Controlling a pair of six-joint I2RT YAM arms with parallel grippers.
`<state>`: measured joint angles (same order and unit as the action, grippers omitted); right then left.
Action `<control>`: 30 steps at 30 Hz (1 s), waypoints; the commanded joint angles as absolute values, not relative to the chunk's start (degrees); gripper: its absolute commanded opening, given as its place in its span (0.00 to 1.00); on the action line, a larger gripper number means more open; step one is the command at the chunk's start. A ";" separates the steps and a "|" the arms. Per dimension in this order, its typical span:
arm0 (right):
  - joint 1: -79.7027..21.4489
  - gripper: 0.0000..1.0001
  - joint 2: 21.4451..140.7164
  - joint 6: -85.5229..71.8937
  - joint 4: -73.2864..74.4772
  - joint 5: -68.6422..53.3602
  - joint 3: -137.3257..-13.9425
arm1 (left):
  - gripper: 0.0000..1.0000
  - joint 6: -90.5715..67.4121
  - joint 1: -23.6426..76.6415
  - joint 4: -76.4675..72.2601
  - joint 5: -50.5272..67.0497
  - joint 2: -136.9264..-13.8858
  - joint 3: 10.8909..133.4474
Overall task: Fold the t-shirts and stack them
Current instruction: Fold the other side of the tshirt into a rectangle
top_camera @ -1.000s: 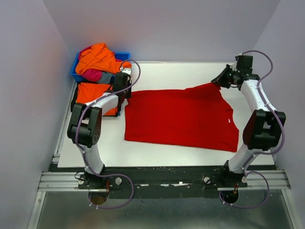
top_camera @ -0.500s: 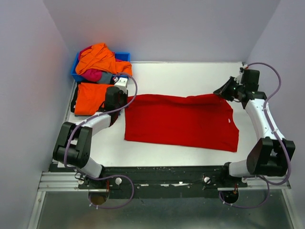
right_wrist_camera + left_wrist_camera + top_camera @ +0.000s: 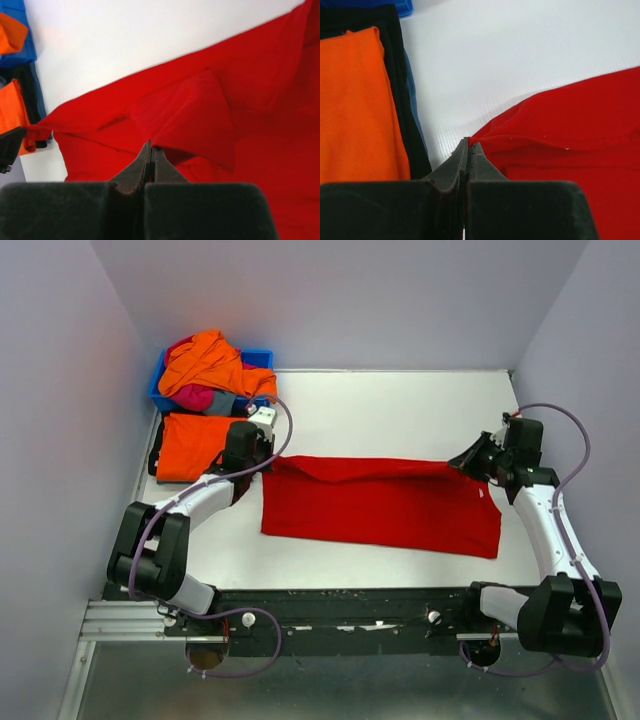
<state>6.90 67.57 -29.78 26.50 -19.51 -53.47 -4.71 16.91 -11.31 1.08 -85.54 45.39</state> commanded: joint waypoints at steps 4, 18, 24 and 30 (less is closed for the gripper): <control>7.38 0.01 62.15 -30.14 26.37 -14.86 -45.80 | 0.00 -1.85 19.25 -5.89 -3.60 -84.55 45.97; 7.47 0.01 54.76 -30.67 26.11 -13.35 -34.38 | 0.04 -0.88 22.50 -3.69 -11.16 -82.36 42.45; 7.56 0.01 50.20 -32.52 25.93 -11.26 -29.54 | 0.14 -0.79 23.81 -4.30 -11.43 -79.46 40.17; 7.47 0.36 44.92 -33.13 27.59 -8.53 -28.92 | 0.32 -1.58 24.87 -7.29 -17.21 -74.36 36.83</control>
